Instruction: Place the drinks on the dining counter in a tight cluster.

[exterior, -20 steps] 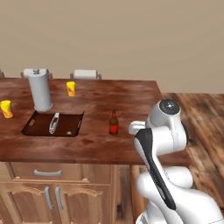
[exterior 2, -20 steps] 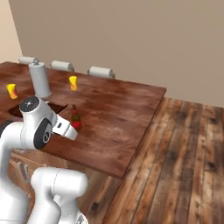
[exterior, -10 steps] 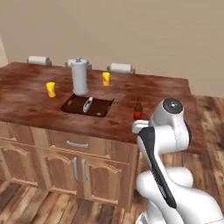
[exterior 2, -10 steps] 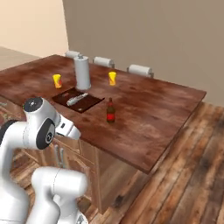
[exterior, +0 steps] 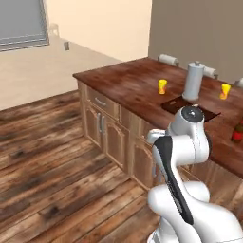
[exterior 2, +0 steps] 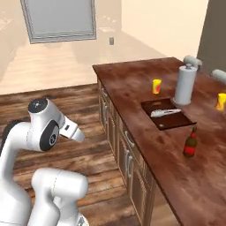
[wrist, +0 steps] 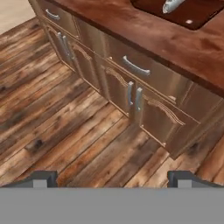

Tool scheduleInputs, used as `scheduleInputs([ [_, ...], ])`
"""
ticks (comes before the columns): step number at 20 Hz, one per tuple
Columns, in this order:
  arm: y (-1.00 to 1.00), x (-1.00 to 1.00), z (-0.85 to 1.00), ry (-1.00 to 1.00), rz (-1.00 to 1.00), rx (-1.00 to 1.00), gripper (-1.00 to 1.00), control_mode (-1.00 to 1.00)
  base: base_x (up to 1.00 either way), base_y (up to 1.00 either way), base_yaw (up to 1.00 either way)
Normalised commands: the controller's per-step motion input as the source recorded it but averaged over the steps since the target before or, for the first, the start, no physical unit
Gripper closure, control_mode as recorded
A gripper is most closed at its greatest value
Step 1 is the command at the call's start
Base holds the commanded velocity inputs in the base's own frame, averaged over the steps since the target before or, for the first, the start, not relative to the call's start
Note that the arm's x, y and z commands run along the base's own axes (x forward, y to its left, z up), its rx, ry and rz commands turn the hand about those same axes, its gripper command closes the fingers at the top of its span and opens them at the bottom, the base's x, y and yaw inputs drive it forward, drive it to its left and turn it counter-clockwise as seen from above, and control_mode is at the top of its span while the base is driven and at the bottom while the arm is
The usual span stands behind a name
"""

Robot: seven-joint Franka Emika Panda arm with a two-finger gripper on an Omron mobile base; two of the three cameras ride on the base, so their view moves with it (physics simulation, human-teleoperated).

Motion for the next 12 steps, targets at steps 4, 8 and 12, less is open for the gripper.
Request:
scheduleInputs([
  [4,0.0,0.0,0.0,0.0,0.0,0.0,-1.0,1.0,-0.04,0.0,1.0],
  [8,0.0,0.0,0.0,0.0,0.0,0.0,-1.0,1.0,-0.04,0.0,1.0],
  [12,0.0,0.0,0.0,0.0,0.0,0.0,-1.0,1.0,-0.03,0.0,1.0],
])
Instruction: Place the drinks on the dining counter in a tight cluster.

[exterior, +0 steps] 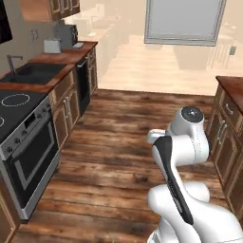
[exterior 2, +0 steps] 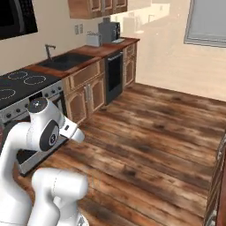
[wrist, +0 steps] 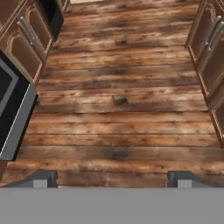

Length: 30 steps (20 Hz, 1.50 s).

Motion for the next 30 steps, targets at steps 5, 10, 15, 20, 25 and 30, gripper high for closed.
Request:
scheduleInputs([
  [5,0.0,0.0,0.0,0.0,0.0,0.0,-1.0,1.0,-0.03,0.0,1.0],
  [10,0.0,0.0,0.0,0.0,0.0,0.0,-1.0,1.0,0.06,0.0,0.93],
  [15,0.0,0.0,0.0,0.0,0.0,0.0,-1.0,1.0,0.26,0.0,0.79],
  [20,0.0,0.0,0.0,0.0,0.0,0.0,-1.0,1.0,0.67,-0.13,0.25],
  [25,0.0,0.0,0.0,0.0,0.0,0.0,-1.0,1.0,0.65,-0.29,0.0],
  [30,0.0,0.0,0.0,0.0,0.0,0.0,-1.0,1.0,0.62,-0.38,0.0],
])
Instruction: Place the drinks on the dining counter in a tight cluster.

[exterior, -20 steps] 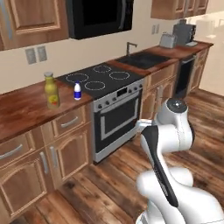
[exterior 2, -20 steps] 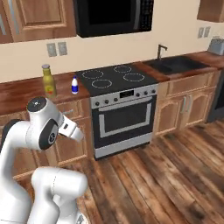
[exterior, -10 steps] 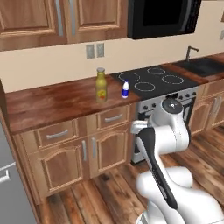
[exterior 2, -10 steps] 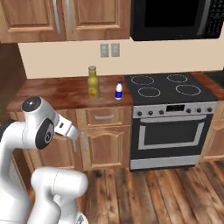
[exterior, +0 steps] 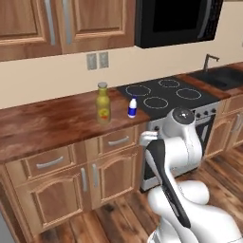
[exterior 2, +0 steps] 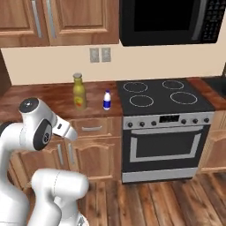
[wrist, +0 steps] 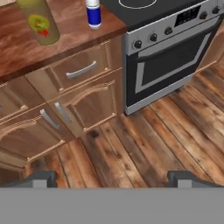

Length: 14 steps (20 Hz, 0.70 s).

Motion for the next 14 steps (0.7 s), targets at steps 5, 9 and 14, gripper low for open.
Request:
scheduleInputs([
  [5,0.0,0.0,0.0,0.0,0.0,0.0,-1.0,1.0,0.49,-0.23,0.27],
  [9,0.0,0.0,0.0,0.0,0.0,0.0,-1.0,1.0,0.29,-0.01,0.69],
  [14,0.0,0.0,0.0,0.0,0.0,0.0,-1.0,1.0,0.42,-0.13,0.51],
])
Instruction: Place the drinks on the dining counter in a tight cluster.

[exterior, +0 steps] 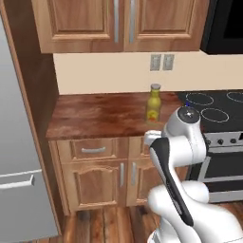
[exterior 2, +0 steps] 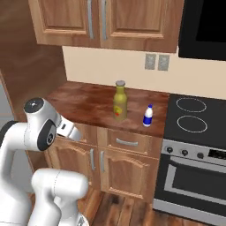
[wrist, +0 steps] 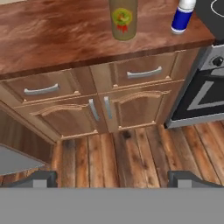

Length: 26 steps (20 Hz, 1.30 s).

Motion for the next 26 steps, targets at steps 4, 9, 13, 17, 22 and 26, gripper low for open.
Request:
scheduleInputs([
  [4,0.0,0.0,0.0,0.0,0.0,0.0,-1.0,1.0,0.55,-0.28,0.3],
  [9,0.0,0.0,0.0,0.0,0.0,0.0,-1.0,1.0,0.58,-0.34,0.12],
  [13,0.0,0.0,0.0,0.0,0.0,0.0,-1.0,1.0,0.56,-0.29,0.01],
  [17,0.0,0.0,0.0,0.0,0.0,0.0,-1.0,1.0,0.54,-0.24,-0.01],
  [22,0.0,0.0,0.0,0.0,0.0,0.0,-1.0,1.0,0.41,-0.19,-0.12],
  [26,0.0,0.0,0.0,0.0,0.0,0.0,-1.0,1.0,0.36,-0.09,-0.26],
])
